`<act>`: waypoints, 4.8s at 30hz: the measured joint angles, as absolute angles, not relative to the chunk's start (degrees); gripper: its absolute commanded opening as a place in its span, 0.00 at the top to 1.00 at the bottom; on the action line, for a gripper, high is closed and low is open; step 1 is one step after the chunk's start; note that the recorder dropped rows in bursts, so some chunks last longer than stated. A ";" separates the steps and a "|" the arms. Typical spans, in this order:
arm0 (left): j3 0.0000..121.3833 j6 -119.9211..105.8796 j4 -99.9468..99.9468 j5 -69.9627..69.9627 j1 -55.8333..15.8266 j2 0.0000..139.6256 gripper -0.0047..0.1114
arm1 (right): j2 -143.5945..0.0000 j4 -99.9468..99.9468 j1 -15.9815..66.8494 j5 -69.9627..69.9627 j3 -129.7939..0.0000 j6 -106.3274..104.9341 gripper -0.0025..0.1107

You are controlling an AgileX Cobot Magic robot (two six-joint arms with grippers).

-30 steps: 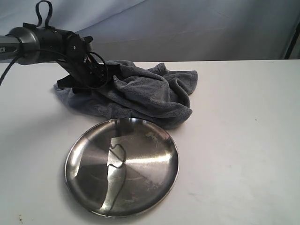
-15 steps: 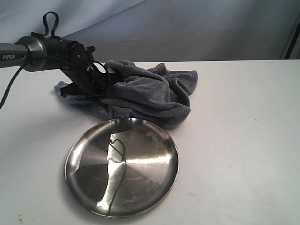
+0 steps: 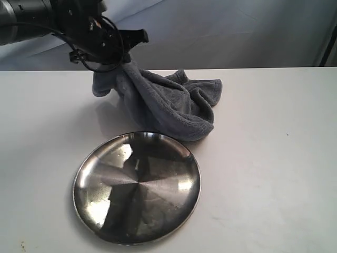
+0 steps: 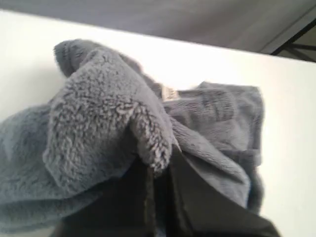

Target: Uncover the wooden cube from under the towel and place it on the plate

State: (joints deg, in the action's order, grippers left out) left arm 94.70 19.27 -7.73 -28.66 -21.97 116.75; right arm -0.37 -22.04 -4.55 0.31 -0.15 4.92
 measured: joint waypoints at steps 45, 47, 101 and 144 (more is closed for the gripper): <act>94.70 1.25 -5.14 -10.75 -63.03 115.47 0.96 | -0.37 -22.04 -4.55 0.31 -0.15 4.92 0.95; 94.70 1.25 -5.14 -11.96 -63.32 116.51 0.96 | -0.37 -22.04 -4.55 0.31 -0.15 4.92 0.95; 94.84 -18.26 -8.16 -38.10 -68.27 127.06 0.20 | -0.37 -22.04 -4.55 0.31 -0.15 4.92 0.95; 94.84 1.95 0.35 -23.71 -54.64 115.91 0.06 | -0.37 -22.04 -4.55 0.31 -0.15 4.92 0.95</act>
